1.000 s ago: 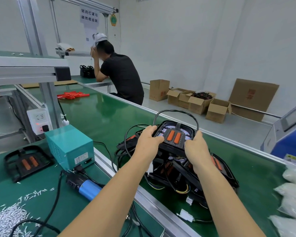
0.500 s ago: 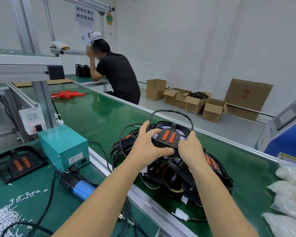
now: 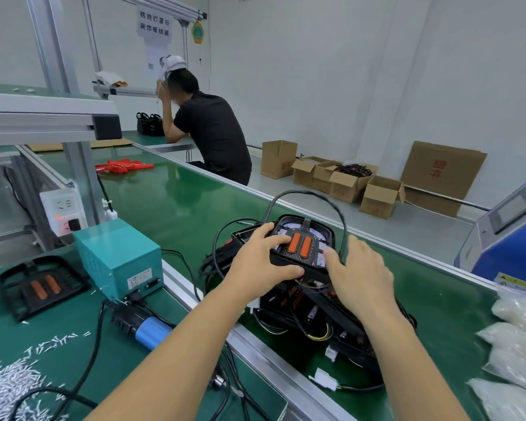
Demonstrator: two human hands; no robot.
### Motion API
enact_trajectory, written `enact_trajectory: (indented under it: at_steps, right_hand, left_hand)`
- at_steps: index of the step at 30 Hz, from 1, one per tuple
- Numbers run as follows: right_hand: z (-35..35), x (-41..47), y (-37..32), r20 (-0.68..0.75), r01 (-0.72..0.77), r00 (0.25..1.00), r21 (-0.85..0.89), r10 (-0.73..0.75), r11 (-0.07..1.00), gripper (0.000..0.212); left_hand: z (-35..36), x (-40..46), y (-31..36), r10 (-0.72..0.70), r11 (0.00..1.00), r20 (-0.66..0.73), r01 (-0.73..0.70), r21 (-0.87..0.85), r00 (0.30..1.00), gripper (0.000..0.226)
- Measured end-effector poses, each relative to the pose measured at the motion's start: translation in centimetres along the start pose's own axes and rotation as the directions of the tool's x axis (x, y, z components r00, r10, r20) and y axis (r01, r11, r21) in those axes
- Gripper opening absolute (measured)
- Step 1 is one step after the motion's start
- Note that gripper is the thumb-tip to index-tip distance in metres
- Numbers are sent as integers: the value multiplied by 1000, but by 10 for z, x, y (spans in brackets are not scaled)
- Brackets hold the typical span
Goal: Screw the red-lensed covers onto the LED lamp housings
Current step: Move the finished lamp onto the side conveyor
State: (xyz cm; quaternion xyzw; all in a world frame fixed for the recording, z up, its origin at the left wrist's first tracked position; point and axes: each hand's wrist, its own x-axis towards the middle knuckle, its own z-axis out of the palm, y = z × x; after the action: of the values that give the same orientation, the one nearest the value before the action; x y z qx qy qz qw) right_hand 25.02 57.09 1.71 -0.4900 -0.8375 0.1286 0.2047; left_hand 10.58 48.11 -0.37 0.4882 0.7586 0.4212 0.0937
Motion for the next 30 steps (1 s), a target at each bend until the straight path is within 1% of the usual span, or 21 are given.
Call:
enact_trajectory:
  at_steps: [4, 7, 9, 11, 13, 15, 17, 19, 22, 26, 30]
  right_hand:
    - [4, -20, 25, 31, -11, 999, 38, 10, 999, 57]
    - [5, -34, 29, 52, 70, 996, 80, -74, 994, 58]
    - [7, -40, 32, 49, 136, 989, 63, -139, 989, 55]
    - [12, -44, 38, -21, 162, 987, 51, -161, 985, 54]
    - [17, -49, 41, -135, 149, 981, 86, -136, 985, 58]
    - [24, -53, 41, -230, 189, 960, 114, -159, 975, 59]
    - [28, -56, 40, -291, 220, 941, 137, -173, 966, 58]
    - [29, -55, 40, -324, 227, 931, 149, -170, 962, 54]
    - [26, -50, 40, -295, 188, 946, 156, -136, 970, 49]
    - [22, -50, 36, -212, 138, 973, 208, -93, 968, 49]
    - [15, -51, 32, -170, 94, 983, 180, -63, 979, 48]
  left_hand:
    - [4, -1, -1, 23, 999, 26, -24, 32, 999, 64]
    - [6, 1, 1, 37, 997, 65, -41, 62, 997, 60]
    - [7, 3, 3, 37, 996, 86, -43, 78, 996, 59]
    - [7, 6, 6, 38, 993, 116, -51, 110, 993, 60]
    - [5, 8, 9, 47, 986, 148, -70, 150, 988, 61]
    - [4, 10, 11, 59, 979, 174, -92, 184, 983, 61]
    - [5, 10, 11, 67, 972, 185, -106, 210, 980, 61]
    - [6, 10, 10, 77, 962, 172, -119, 246, 982, 67]
    - [8, 7, 7, 93, 949, 134, -128, 287, 987, 74]
    - [5, 5, 10, 76, 959, 156, -115, 260, 985, 74]
    - [-4, 0, 19, 74, 965, 149, -108, 240, 986, 73]
